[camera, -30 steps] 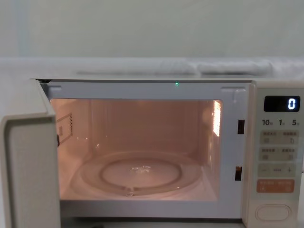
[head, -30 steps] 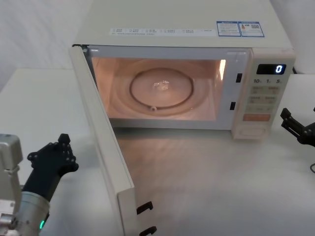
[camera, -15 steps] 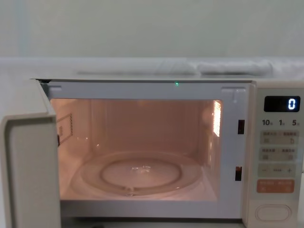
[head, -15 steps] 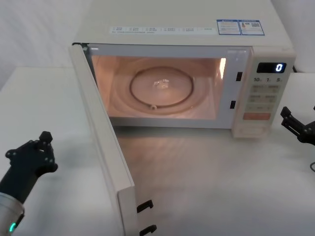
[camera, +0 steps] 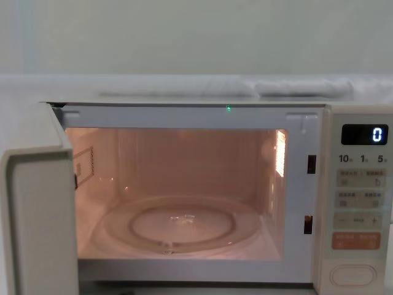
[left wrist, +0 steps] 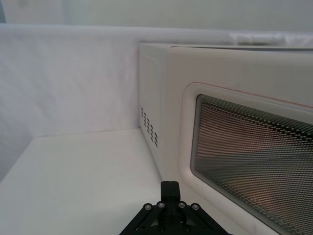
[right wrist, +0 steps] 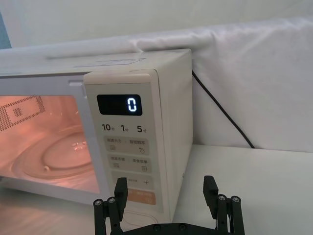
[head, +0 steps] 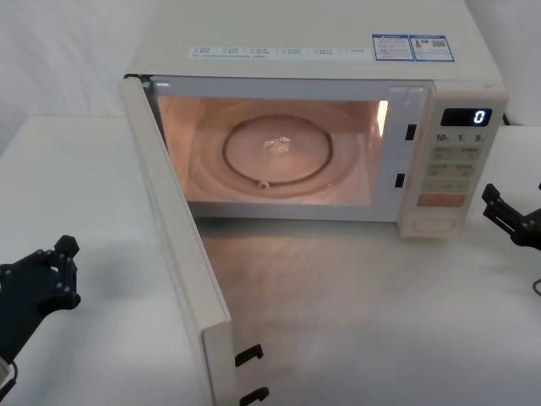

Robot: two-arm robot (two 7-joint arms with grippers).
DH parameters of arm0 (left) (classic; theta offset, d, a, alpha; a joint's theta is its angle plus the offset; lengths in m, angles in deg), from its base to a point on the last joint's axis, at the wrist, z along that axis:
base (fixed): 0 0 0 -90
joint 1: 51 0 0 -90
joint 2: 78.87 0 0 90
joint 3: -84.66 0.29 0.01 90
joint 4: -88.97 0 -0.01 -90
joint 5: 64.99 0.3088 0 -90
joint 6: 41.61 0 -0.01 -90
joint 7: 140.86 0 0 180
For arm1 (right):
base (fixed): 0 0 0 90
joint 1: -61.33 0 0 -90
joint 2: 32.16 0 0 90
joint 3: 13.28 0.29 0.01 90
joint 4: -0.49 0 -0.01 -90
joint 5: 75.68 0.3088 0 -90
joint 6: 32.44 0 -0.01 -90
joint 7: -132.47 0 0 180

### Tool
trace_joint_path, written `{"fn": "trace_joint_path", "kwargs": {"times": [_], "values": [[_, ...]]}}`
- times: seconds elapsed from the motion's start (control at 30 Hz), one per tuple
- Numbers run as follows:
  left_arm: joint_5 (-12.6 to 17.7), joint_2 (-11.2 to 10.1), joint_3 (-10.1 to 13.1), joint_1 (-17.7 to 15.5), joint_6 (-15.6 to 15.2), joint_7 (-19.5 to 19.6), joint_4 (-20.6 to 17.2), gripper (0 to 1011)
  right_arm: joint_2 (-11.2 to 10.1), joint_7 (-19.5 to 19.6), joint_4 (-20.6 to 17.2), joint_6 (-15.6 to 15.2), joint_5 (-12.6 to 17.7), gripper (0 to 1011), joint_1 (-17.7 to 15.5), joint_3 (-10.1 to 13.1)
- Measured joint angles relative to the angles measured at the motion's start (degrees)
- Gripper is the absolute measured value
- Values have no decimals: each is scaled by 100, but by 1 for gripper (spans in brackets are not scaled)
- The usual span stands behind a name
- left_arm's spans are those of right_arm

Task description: Press the button to open the microwave door with one hand; close the microwave door with the other hand.

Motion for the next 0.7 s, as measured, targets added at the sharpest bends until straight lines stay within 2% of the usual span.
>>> {"fn": "trace_joint_path", "kwargs": {"times": [0.4,0.7], "values": [[-577,-222,-21,125,25,327,-196,0,0,0,0,0,0,1002,0,0],[-679,-422,168,108,38,439,-282,0,0,0,0,0,0,1002,0,0]]}}
